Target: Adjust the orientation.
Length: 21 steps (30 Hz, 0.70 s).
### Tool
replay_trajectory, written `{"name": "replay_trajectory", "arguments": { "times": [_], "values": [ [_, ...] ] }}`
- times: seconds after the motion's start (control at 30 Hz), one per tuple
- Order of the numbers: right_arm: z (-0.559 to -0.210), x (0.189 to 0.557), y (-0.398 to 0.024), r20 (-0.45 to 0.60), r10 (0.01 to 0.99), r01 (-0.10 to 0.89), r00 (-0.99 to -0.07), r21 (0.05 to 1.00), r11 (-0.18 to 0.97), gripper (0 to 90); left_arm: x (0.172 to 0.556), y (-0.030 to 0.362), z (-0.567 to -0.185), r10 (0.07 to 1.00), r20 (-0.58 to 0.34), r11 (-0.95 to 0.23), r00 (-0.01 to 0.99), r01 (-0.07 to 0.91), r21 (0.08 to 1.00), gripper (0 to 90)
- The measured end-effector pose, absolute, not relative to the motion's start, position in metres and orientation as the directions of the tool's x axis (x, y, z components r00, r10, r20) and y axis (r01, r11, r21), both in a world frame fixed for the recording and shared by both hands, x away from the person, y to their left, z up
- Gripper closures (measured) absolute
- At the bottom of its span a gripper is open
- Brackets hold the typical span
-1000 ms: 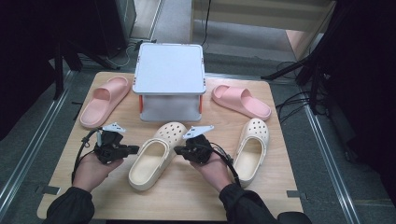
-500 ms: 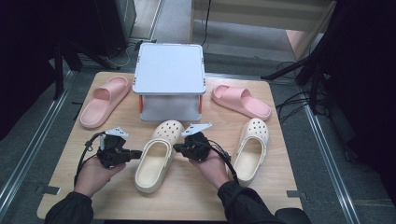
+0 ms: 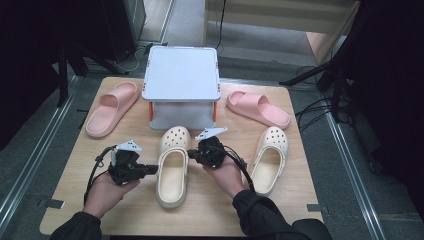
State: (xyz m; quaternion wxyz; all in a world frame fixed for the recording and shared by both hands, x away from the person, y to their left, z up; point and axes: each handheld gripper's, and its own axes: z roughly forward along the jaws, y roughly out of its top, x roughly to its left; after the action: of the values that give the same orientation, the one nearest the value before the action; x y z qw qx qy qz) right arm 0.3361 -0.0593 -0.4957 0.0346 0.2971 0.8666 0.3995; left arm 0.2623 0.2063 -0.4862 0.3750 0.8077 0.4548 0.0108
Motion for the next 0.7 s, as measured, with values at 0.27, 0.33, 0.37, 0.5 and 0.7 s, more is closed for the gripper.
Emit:
{"name": "replay_trajectory", "arguments": {
  "times": [0.27,0.33,0.37,0.5,0.7],
  "values": [
    [-0.481,0.331,-0.074,0.139,0.551,0.454,-0.823,0.745,0.489,72.1,0.262,0.22,-0.473,0.764,-0.273,-0.277,0.585,0.68,0.679,66.3],
    [-0.476,0.328,-0.081,0.151,0.55,0.457,-0.821,0.751,0.477,69.5,0.262,0.224,-0.47,0.763,-0.267,-0.274,0.589,0.669,0.691,60.0],
    [-0.474,0.327,-0.084,0.151,0.549,0.455,-0.822,0.753,0.475,67.9,0.262,0.225,-0.469,0.762,-0.27,-0.27,0.589,0.667,0.694,57.5],
    [-0.464,0.321,-0.1,0.155,0.55,0.456,-0.821,0.757,0.467,61.2,0.264,0.23,-0.467,0.762,-0.272,-0.265,0.587,0.667,0.697,50.0],
    [-0.455,0.315,-0.12,0.183,0.563,0.481,-0.806,0.756,0.443,57.8,0.271,0.234,-0.466,0.763,-0.285,-0.265,0.58,0.683,0.68,46.2]
  ]
}}
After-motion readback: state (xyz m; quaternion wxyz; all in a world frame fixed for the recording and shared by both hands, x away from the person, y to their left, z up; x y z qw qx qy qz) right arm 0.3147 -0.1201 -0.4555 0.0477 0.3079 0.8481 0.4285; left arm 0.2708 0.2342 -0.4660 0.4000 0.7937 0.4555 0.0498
